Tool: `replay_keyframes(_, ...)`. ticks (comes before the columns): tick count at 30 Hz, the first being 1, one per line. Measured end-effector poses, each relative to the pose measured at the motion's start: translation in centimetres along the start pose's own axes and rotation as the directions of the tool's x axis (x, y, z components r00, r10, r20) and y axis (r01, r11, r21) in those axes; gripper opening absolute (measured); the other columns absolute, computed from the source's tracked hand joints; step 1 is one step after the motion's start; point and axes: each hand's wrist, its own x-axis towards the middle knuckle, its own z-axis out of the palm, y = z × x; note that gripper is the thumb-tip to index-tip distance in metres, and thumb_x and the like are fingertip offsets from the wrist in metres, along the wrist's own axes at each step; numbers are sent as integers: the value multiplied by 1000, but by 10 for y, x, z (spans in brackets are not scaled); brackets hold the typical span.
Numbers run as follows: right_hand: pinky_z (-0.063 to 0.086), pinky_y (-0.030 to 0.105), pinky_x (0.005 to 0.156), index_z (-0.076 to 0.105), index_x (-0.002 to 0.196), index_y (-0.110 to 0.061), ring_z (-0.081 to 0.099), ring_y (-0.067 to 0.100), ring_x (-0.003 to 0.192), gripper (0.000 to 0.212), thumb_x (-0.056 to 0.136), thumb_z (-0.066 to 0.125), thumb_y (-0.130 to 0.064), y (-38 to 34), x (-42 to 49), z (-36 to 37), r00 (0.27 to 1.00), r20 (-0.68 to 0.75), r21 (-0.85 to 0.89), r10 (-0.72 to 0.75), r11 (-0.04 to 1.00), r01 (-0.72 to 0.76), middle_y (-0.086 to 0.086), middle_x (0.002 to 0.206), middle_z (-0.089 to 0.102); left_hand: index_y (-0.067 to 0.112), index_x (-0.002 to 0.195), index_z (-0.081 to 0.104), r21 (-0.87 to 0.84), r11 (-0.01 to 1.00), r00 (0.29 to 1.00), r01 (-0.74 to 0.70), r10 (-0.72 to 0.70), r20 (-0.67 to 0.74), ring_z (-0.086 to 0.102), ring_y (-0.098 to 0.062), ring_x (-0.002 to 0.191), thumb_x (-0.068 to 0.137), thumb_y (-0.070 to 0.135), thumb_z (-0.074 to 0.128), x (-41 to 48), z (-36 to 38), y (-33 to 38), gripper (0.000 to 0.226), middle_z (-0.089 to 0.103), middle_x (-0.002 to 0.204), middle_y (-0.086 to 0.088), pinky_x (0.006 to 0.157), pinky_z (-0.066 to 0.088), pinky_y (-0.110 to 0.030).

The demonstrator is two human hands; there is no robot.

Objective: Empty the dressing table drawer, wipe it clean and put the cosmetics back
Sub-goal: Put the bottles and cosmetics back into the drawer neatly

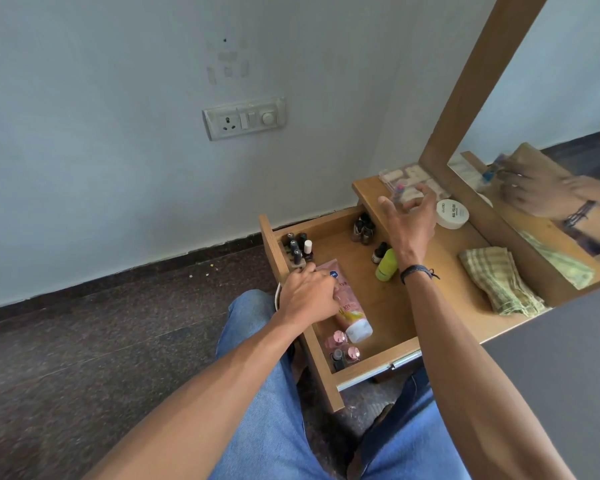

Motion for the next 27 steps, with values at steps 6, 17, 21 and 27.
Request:
replay_keyframes(6, 39, 28, 85, 67, 118, -21, 59, 17, 100, 39, 89, 68, -47, 2, 6, 4, 999, 26, -124, -40, 991, 43, -2, 114, 60, 21, 109, 73, -136, 990, 988, 45, -64, -139, 60, -14, 97, 89, 21, 58, -3, -3, -3, 25, 69, 110, 7, 77, 50, -29)
replay_keyframes(17, 55, 16, 68, 71, 100, -21, 67, 0, 79, 18, 91, 75, -35, 13, -60, -24, 936, 287, 28, -204, 979, 204, -13, 89, 70, 13, 105, 65, -372, 923, 947, 95, -200, -253, 56, -16, 107, 93, 5, 58, -4, -6, -5, 17, 67, 111, 0, 87, 52, -28)
replay_keyframes(21, 51, 10, 67, 70, 103, -20, 67, -7, 80, 18, 89, 78, -28, 39, -97, -39, 713, 679, -57, -177, 955, 291, -15, 92, 68, 12, 105, 67, -377, 923, 959, 75, -170, -226, 56, -17, 108, 93, 1, 53, -2, -8, -6, 21, 67, 113, -1, 89, 46, -29)
replay_keyframes(27, 50, 15, 67, 74, 107, -17, 63, 2, 80, 24, 86, 82, -23, 47, -114, -37, 543, 828, -109, -136, 912, 395, -6, 105, 71, 15, 101, 71, -365, 930, 997, 38, -58, -42, 50, -20, 118, 96, -1, 48, 7, -23, -19, 28, 66, 119, 0, 103, 42, -36)
